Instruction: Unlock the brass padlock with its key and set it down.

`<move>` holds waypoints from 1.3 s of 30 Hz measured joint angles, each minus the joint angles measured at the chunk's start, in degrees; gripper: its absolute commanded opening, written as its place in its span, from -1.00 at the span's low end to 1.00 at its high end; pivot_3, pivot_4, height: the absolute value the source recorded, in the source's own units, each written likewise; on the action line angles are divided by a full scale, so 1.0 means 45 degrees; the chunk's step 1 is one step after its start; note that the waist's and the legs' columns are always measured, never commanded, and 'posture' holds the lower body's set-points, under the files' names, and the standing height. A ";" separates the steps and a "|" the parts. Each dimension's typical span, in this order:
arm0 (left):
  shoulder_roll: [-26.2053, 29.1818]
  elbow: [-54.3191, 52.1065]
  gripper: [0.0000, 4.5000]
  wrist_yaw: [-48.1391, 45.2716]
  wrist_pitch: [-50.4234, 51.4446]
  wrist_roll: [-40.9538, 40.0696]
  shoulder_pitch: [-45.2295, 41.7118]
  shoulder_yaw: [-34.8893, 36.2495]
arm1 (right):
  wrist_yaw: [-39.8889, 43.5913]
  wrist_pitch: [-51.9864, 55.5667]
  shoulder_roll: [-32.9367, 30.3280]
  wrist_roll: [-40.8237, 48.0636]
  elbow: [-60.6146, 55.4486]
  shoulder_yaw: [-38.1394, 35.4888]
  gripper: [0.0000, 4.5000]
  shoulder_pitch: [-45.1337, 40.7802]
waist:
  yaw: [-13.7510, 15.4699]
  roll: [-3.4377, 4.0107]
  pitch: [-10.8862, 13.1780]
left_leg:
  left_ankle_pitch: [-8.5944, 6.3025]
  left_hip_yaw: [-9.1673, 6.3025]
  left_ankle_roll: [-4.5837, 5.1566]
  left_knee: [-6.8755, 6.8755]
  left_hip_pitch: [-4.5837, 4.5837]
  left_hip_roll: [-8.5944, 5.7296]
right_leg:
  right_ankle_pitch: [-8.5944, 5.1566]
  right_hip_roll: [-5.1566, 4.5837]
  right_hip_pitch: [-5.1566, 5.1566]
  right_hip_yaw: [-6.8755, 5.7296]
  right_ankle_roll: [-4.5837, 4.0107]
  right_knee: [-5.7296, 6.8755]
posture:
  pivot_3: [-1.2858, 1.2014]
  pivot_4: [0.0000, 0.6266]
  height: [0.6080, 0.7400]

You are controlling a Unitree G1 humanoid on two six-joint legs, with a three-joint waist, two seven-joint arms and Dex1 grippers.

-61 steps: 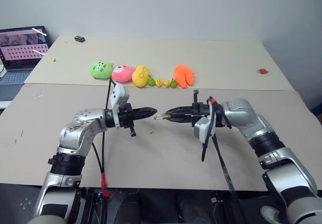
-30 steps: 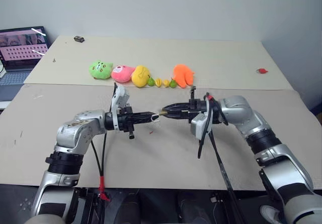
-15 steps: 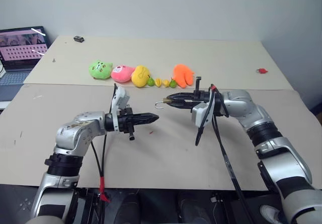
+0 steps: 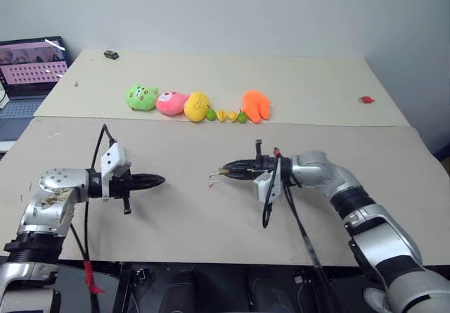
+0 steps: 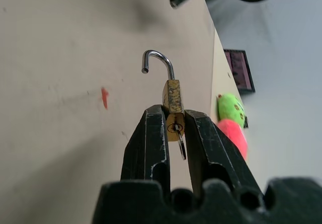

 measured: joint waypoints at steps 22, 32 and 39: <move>-0.1820 -0.2931 -1.00 0.1334 0.2490 -0.1098 -0.0844 -0.0364 | -0.0689 -0.0153 -0.0027 -0.0595 0.1448 0.0867 0.90 0.0032 | 0.0012 -0.0009 -0.0003 | 0.0000 -0.0007 0.0000 0.0003 0.0033 -0.0011 | -0.0003 -0.0004 0.0044 0.0002 0.0008 0.0001 | 0.03 -0.52 0.65; -0.0999 -0.1980 -1.00 0.2597 0.2358 -0.0495 0.0801 0.0692 | 0.4088 0.3089 -0.2441 0.5085 0.1568 -0.1097 0.90 0.0462 | -0.0089 -0.0017 0.0000 | -0.0002 -0.0004 0.0004 0.0003 0.0038 0.0007 | -0.0008 0.0004 0.0036 0.0010 -0.0006 0.0019 | 0.03 -0.52 0.65; -0.2719 -0.2266 -1.00 0.6455 0.2485 -0.0585 0.1367 0.2752 | 0.2995 1.1223 -0.0591 1.0722 -0.0658 -0.5432 0.90 0.2235 | -0.0003 -0.0017 0.0000 | -0.0002 -0.0009 0.0003 0.0003 0.0027 0.0004 | -0.0004 -0.0004 0.0030 0.0004 -0.0003 0.0022 | 0.03 -0.52 0.65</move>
